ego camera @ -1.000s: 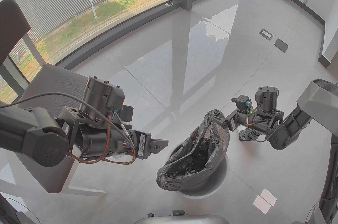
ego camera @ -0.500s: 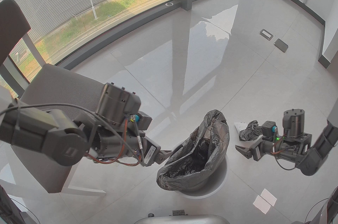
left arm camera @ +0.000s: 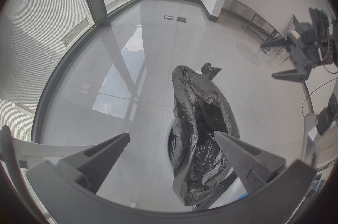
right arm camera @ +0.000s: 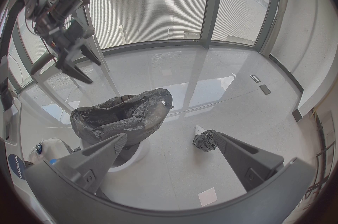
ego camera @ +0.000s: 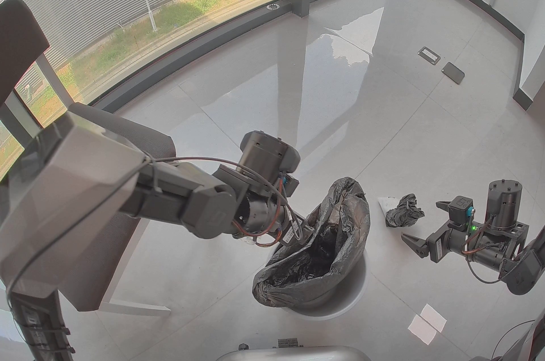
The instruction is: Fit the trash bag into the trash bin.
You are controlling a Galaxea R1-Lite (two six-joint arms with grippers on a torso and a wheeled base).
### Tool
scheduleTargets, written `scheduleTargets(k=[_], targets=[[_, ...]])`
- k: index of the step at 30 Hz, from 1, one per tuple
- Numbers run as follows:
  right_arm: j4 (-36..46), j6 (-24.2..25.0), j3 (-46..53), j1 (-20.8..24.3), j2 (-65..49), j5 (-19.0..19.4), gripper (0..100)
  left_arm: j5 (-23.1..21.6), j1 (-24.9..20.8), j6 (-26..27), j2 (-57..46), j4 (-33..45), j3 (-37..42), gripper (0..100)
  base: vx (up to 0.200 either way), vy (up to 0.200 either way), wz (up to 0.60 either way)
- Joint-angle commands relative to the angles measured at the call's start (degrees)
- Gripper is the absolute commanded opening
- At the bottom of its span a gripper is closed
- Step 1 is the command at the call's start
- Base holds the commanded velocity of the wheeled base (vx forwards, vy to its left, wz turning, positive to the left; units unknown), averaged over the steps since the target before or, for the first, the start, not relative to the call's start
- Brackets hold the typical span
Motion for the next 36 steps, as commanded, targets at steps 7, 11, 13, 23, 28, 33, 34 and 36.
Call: scheduleTargets(k=[7, 11, 13, 23, 28, 33, 34, 36], targets=[[-1.19, 0.01, 1.51, 1.03, -0.86, 0.08, 100, 3.45, -0.65, 3.0, 9.33, 0.5, -5.98, 100, 0.0, 0.0, 0.0], [-1.71, 0.01, 1.95, 1.12, -1.12, 0.08, 100, 3.45, -0.65, 3.26, 9.68, 0.41, -6.16, 100, 0.0, 0.0, 0.0], [-1.71, 0.01, 1.95, 1.21, -1.21, 0.08, 100, 3.54, -0.74, 3.7, 10.21, 0.5, -6.42, 100, 0.0, 0.0, 0.0], [-1.71, 0.01, 2.3, 1.21, -1.3, 0.08, 100, 4.77, -3.64, 3.97, 11.88, 0.59, -8.71, 100, 0.0, 0.0, 0.0], [-1.71, 0.01, 2.21, 1.12, -1.3, 0.08, 100, 5.29, -3.9, 4.14, 13.2, 0.5, -9.06, 100, 0.0, 0.0, 0.0], [-1.71, 0.01, 2.3, 1.12, -1.65, 0.17, 100, 6.7, -3.81, 4.14, 14.43, 0.68, -9.85, 100, 0.0, 0.0, 0.0], [-1.71, 0.01, 2.3, 1.12, -1.82, 0.17, 100, 6.7, -3.81, 4.14, 14.52, 0.77, -10.11, 100, 0.0, 0.0, 0.0], [-1.71, 0.01, 2.21, 1.12, -1.82, 0.17, 100, 6.7, -3.72, 4.14, 14.6, 0.85, -10.29, 100, 0.0, 0.0, 0.0]])
